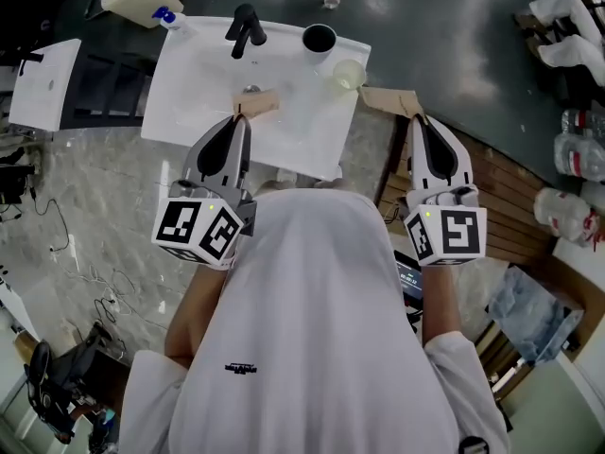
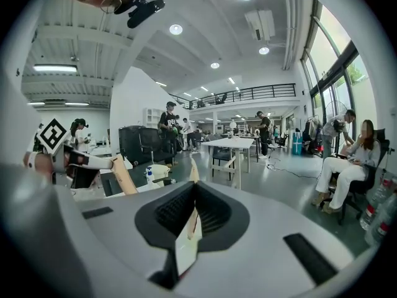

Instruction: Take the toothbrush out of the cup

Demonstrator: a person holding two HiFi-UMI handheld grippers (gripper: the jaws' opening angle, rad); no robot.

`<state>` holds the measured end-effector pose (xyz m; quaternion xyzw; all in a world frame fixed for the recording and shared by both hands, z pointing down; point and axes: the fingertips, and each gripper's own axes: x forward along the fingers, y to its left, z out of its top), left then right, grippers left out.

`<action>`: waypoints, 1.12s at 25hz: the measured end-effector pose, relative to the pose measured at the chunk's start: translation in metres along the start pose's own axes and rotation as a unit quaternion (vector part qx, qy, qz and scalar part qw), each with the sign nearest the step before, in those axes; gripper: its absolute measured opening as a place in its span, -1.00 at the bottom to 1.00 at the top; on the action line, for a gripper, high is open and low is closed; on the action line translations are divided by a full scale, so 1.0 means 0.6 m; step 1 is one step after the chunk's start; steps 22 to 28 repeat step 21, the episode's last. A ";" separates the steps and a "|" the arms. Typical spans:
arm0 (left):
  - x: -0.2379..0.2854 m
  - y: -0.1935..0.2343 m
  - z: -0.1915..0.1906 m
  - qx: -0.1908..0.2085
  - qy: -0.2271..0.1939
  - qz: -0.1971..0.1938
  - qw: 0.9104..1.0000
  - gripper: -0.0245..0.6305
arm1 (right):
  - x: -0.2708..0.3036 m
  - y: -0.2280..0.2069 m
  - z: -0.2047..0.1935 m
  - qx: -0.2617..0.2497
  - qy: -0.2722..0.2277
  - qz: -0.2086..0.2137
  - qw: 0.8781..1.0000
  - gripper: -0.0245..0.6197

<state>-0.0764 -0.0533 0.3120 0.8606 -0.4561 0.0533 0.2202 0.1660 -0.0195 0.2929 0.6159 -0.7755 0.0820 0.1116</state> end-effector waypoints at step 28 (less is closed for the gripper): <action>0.018 -0.012 -0.006 0.000 0.012 -0.013 1.000 -0.91 | 0.018 0.003 -0.011 0.000 0.011 0.007 1.000 -0.90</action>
